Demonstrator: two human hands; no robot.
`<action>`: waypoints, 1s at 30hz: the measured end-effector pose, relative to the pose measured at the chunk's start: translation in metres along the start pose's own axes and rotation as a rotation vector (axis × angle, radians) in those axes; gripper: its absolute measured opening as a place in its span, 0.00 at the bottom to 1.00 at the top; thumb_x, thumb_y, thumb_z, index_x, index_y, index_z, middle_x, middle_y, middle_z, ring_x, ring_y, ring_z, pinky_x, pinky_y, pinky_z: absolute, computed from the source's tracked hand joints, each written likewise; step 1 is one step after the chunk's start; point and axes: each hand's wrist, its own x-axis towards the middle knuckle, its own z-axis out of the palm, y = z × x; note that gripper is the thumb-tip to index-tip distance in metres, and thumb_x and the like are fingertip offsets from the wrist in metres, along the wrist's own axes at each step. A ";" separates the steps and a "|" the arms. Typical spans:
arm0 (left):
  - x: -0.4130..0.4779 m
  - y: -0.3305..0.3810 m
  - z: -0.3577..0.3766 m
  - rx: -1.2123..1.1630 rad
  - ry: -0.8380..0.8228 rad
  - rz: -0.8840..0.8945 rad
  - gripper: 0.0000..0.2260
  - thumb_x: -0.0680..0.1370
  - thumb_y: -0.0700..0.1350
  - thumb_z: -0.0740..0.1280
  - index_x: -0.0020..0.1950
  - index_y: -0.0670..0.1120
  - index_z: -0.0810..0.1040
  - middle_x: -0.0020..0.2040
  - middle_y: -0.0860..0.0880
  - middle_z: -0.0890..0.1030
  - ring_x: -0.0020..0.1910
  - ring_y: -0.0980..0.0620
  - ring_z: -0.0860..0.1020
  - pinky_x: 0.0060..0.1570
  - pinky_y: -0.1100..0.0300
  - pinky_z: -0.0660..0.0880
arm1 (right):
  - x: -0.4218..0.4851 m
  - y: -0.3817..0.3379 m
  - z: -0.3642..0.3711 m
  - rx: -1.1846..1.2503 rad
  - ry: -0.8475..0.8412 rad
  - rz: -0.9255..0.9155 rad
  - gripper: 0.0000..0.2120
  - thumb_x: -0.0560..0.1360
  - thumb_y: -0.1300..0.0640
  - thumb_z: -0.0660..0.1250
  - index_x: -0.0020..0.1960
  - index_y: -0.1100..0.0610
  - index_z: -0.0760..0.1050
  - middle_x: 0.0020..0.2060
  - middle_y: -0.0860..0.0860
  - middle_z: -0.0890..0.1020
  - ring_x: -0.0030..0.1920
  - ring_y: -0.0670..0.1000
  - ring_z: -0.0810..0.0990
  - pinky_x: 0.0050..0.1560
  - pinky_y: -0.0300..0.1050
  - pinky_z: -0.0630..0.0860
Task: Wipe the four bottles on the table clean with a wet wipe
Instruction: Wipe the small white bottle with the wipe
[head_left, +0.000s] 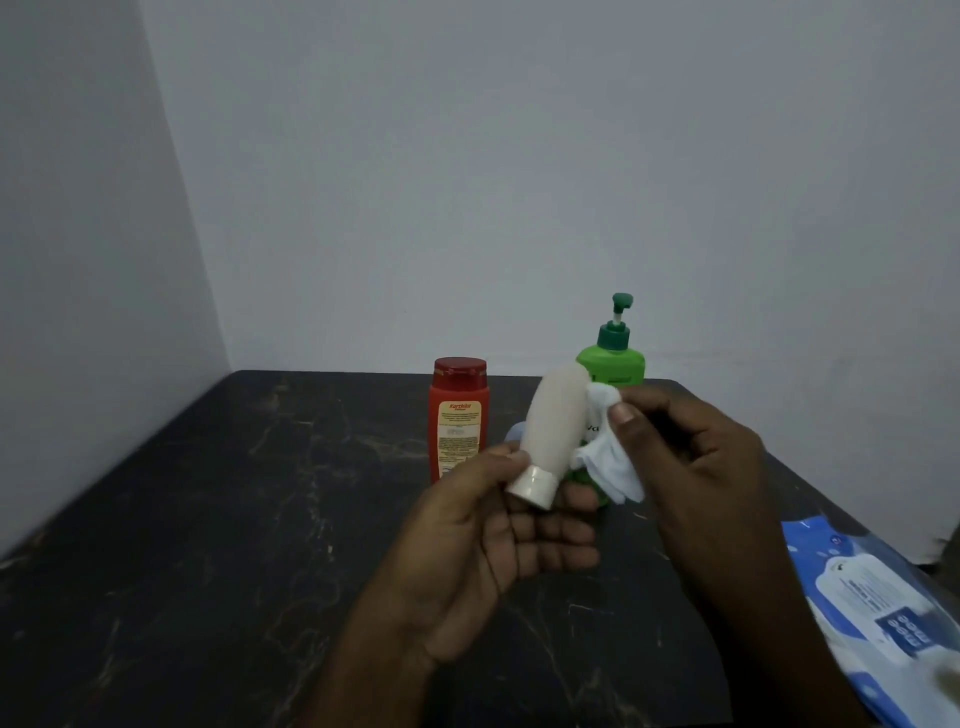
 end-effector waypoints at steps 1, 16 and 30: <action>-0.001 0.001 -0.001 -0.035 0.002 -0.025 0.22 0.77 0.47 0.63 0.67 0.36 0.72 0.45 0.35 0.82 0.37 0.43 0.81 0.38 0.52 0.82 | 0.000 0.001 -0.001 -0.010 0.033 -0.012 0.07 0.78 0.59 0.68 0.52 0.49 0.82 0.44 0.45 0.85 0.47 0.46 0.83 0.47 0.37 0.79; -0.001 -0.005 0.000 0.071 0.049 0.083 0.17 0.75 0.48 0.61 0.59 0.41 0.78 0.37 0.40 0.78 0.30 0.49 0.75 0.29 0.58 0.72 | -0.007 0.002 0.004 -0.389 -0.262 -0.389 0.13 0.75 0.61 0.69 0.59 0.57 0.83 0.44 0.46 0.76 0.44 0.42 0.76 0.44 0.28 0.69; 0.004 -0.014 0.006 0.757 0.174 0.351 0.13 0.83 0.45 0.62 0.44 0.56 0.83 0.34 0.51 0.78 0.32 0.55 0.74 0.31 0.62 0.71 | -0.005 -0.006 -0.001 -0.421 -0.204 -0.412 0.13 0.74 0.64 0.69 0.57 0.59 0.84 0.48 0.49 0.78 0.49 0.44 0.77 0.53 0.27 0.70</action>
